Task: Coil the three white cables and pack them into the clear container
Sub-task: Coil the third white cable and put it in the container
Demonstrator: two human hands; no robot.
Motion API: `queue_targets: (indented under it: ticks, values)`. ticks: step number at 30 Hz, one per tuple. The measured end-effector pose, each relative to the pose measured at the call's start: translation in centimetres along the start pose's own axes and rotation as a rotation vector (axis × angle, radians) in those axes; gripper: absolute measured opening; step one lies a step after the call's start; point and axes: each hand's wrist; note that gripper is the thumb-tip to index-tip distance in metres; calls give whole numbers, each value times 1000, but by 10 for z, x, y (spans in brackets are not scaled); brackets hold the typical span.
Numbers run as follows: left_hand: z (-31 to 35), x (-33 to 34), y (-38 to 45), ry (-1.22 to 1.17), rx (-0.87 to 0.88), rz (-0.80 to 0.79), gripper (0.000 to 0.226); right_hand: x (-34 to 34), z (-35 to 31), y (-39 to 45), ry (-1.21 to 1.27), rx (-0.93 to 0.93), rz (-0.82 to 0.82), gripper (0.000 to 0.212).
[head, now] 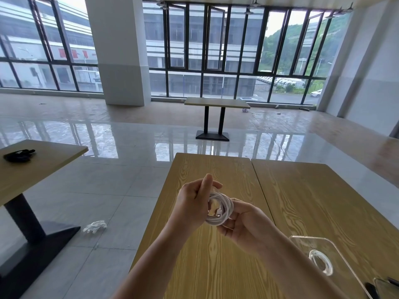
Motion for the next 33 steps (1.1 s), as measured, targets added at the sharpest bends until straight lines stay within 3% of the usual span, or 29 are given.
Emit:
queue_targets:
  ticks: [4, 9, 15, 20, 23, 29, 33]
  values:
    - [-4, -2, 0, 29, -4, 49, 58, -1, 4, -3, -39, -12, -37, 17]
    - [-11, -3, 0, 53, -28, 145, 53, -4, 11, -10, -284, -174, 236, 28]
    - [-6, 3, -2, 107, 17, 203, 54, 14, 20, -21, -441, -52, 141, 50]
    - [-7, 9, -4, 192, 71, 196, 50, 20, 18, -16, -309, -57, 233, 25]
    - [-12, 6, -4, 199, 68, 249, 36, 19, 22, -18, -327, -115, 263, 25]
    - [-20, -9, 0, 58, -29, 261, 53, 6, 20, -30, -538, -207, 157, 36]
    - [-16, -3, -3, -210, -209, 204, 56, -2, 14, -36, -625, -283, 124, 31]
Point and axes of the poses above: each hand's wrist, its own y-axis towards the middle knuckle, its own x-axis out of the palm, z = x × y, and after that the axes turned 2 degrees about x, right-handed
